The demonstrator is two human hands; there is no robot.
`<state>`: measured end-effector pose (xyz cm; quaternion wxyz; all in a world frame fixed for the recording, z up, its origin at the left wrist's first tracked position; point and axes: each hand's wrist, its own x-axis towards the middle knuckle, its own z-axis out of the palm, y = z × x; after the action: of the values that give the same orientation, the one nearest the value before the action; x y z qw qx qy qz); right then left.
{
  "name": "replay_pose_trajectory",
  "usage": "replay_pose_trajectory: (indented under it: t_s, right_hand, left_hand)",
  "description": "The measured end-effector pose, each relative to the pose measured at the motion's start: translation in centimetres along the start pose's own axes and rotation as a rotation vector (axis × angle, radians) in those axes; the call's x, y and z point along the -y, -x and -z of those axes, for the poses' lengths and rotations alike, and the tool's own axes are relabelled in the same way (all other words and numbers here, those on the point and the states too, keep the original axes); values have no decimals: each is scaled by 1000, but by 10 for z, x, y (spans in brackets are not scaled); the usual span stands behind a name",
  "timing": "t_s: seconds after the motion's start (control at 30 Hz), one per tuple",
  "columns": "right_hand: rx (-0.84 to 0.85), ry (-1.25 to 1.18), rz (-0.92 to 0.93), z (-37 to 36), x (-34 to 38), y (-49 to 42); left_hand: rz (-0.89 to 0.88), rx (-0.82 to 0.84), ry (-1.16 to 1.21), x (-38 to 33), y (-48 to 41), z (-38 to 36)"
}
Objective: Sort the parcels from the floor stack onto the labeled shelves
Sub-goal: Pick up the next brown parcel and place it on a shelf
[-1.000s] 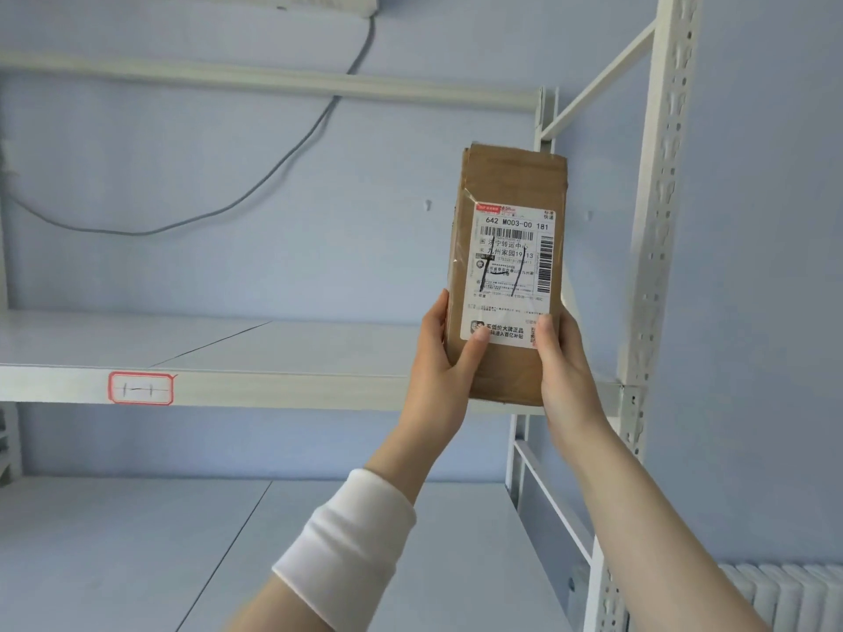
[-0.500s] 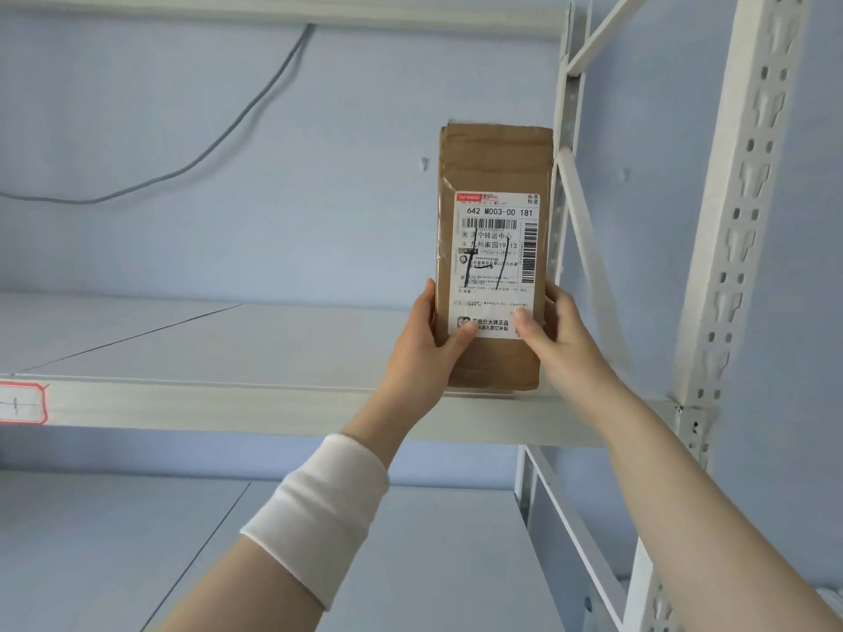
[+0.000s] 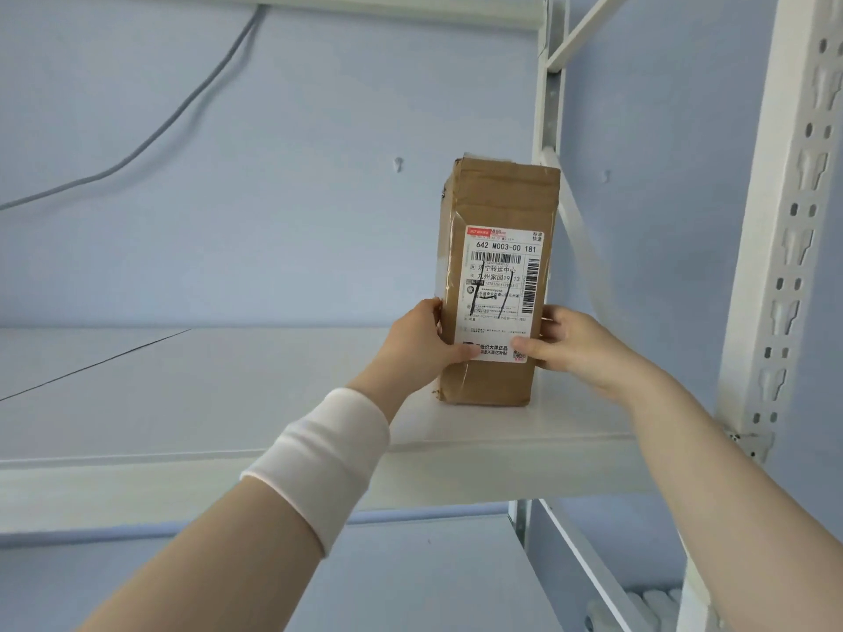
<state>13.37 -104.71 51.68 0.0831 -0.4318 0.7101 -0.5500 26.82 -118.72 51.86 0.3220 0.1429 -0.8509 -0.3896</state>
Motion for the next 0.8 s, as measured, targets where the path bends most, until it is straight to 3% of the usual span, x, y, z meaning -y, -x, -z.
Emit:
replay_pose_trajectory:
  t_s: [0.23,0.8]
  right_hand:
    - [18,20,-70,-8,3,-39]
    - [46,53,-88,-10,-18,-87]
  left_hand:
    - [76,84,-4,13,-38,8]
    - [131,53,-153,26,-80,0]
